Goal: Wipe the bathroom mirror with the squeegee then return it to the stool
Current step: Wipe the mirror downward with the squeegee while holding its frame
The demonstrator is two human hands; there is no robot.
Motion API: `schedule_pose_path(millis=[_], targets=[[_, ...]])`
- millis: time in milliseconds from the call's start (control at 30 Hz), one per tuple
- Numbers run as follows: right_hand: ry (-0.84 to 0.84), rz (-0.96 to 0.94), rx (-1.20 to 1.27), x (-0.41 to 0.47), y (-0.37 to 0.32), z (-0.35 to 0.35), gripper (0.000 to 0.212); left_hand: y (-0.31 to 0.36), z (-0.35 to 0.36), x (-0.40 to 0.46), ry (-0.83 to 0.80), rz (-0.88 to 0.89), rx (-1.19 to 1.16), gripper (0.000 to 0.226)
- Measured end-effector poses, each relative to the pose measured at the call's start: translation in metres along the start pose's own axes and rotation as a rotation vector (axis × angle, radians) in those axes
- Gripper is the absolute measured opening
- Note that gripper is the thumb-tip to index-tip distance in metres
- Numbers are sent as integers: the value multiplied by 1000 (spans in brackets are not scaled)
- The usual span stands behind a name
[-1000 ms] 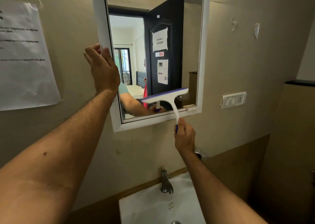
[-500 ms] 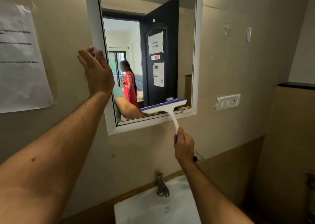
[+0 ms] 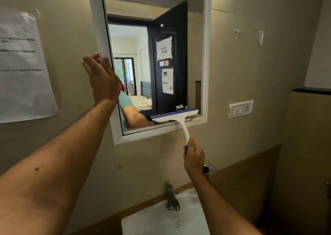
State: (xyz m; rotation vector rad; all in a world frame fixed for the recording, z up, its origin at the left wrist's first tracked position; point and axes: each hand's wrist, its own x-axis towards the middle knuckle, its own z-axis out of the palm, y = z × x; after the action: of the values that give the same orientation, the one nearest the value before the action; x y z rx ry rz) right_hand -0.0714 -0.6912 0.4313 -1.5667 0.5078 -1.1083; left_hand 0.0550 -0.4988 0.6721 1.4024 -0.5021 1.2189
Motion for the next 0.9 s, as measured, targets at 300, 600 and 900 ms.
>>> schedule_pose_path(millis=[300,600,900], targets=[[-12,-52,54,46,-67,9,49,5,-4,5,2,15,6,37],[-12,-83,10,24,-24,-6,49,1,-4,0,5,8,14,37],[9,-127,34,65,-83,6,50,2,0,1,-4,13,20,38]])
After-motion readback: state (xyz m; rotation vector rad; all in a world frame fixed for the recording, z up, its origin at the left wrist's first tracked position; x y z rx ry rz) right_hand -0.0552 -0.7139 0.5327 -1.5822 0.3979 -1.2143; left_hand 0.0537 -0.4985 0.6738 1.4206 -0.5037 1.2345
